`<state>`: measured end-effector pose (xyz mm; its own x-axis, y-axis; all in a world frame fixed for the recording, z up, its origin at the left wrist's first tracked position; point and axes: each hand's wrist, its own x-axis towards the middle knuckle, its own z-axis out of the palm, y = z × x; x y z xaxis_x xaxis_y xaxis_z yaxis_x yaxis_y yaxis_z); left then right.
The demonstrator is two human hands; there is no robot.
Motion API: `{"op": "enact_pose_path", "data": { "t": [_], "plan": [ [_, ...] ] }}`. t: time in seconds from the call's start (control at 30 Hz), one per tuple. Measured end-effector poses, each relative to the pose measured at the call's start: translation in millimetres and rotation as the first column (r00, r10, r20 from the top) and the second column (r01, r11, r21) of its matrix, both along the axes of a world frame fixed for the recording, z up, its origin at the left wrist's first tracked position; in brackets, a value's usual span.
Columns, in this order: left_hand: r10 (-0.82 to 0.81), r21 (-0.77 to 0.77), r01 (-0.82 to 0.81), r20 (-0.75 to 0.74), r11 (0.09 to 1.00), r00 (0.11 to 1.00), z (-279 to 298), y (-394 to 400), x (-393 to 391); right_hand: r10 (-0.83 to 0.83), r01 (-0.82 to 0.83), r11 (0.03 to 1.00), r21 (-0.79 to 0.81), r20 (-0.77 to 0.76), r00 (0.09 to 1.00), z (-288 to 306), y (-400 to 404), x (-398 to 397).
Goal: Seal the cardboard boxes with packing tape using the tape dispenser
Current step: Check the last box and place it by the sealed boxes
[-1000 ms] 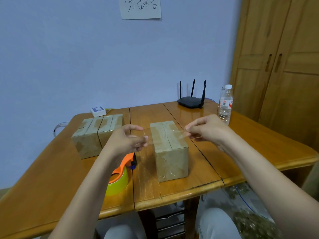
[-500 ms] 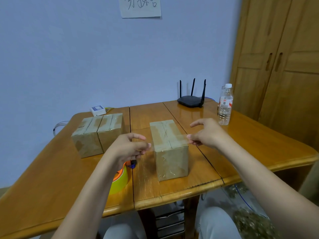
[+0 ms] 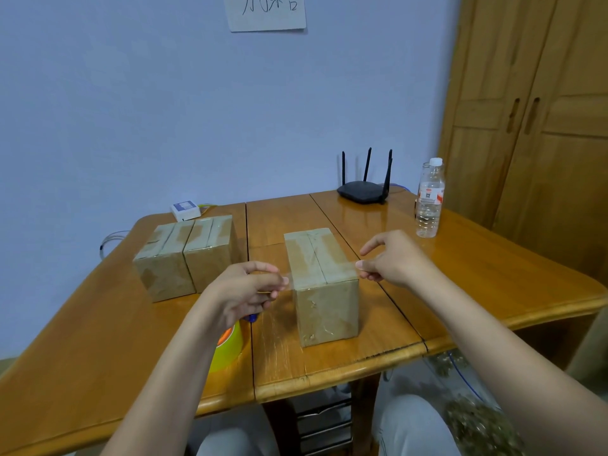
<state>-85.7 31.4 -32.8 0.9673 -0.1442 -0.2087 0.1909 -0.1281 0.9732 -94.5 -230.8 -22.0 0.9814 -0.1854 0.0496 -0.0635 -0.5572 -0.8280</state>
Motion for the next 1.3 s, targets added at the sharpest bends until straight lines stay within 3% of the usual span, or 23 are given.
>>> {"op": "enact_pose_path", "data": {
  "t": [0.5, 0.97, 1.2, 1.3],
  "plan": [
    [-0.024, -0.044, 0.023, -0.011, 0.999, 1.000, -12, 0, 2, -0.004, 0.005, 0.999, 0.044, -0.035, 0.999, -7, -1, -2],
    [-0.036, -0.211, 0.020, -0.068, 0.977, 0.997, -30, 1, 2, 0.043, -0.025, 0.963, 0.268, -0.061, 0.997, -22, -1, -11],
    [-0.066, -0.257, 0.020, -0.175, 0.966, 0.982, -39, -7, -1, 0.050, -0.010, 0.966, 0.257, -0.148, 0.988, -33, -1, -12],
    [0.060, -0.249, -0.088, -0.120, 0.964, 0.991, -45, -9, -3, -0.071, 0.074, 0.992, 0.098, -0.028, 0.997, -34, -3, -7]
  ]
}}
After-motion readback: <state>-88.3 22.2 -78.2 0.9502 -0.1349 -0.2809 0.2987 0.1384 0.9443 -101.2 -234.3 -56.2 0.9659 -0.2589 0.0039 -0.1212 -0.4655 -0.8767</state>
